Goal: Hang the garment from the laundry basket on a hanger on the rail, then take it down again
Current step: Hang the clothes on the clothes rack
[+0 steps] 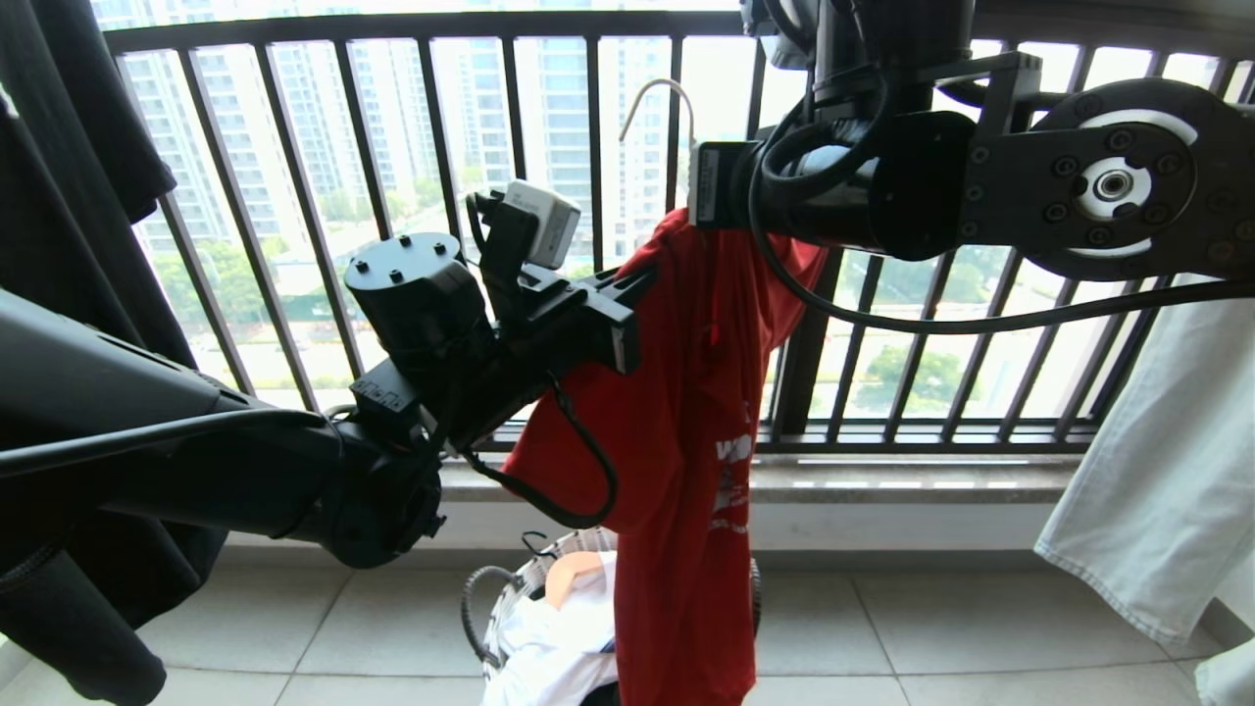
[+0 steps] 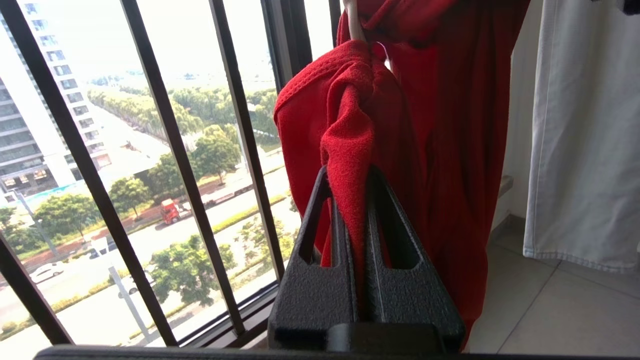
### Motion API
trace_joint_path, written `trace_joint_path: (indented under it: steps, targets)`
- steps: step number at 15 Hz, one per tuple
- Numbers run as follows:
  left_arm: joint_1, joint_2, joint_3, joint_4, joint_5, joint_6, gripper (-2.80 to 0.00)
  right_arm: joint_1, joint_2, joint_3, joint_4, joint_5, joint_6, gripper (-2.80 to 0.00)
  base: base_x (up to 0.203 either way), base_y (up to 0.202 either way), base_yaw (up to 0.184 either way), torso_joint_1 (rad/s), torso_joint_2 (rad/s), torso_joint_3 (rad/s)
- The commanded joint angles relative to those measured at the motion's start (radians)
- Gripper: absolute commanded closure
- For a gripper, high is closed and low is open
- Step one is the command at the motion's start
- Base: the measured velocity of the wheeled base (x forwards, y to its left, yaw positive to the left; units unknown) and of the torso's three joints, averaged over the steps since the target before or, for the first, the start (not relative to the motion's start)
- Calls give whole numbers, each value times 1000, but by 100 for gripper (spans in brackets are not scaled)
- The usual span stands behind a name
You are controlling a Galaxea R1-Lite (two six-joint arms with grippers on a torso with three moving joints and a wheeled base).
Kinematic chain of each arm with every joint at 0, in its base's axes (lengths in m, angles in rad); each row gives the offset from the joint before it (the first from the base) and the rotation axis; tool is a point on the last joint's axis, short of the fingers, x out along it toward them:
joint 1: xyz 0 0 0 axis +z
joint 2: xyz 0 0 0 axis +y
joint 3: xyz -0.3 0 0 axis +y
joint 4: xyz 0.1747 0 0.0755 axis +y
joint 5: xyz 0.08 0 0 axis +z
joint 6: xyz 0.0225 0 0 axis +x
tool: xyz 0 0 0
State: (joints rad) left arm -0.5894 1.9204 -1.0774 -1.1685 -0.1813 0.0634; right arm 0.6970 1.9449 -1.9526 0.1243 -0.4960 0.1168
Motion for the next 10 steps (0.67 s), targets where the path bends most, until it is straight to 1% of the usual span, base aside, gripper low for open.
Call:
trace_joint_path:
  steps: [1, 6, 8, 10]
  targets:
    - [0, -3, -4, -7, -1, -1, 0, -5, 3, 6, 3, -4, 0, 0, 0, 0, 0, 0, 0, 0]
    - [0, -8, -19, -13, 20, -8, 0, -5, 19, 15, 17, -4, 0, 0, 0, 0, 0, 0, 0, 0]
    - [2, -14, -21, -13, 21, -11, 0, -5, 19, 15, 46, -4, 1, 0, 0, 0, 0, 0, 0, 0]
    - [2, -21, -19, -13, 22, -13, 0, -4, 20, 15, 48, -4, 1, 0, 0, 0, 0, 0, 0, 0]
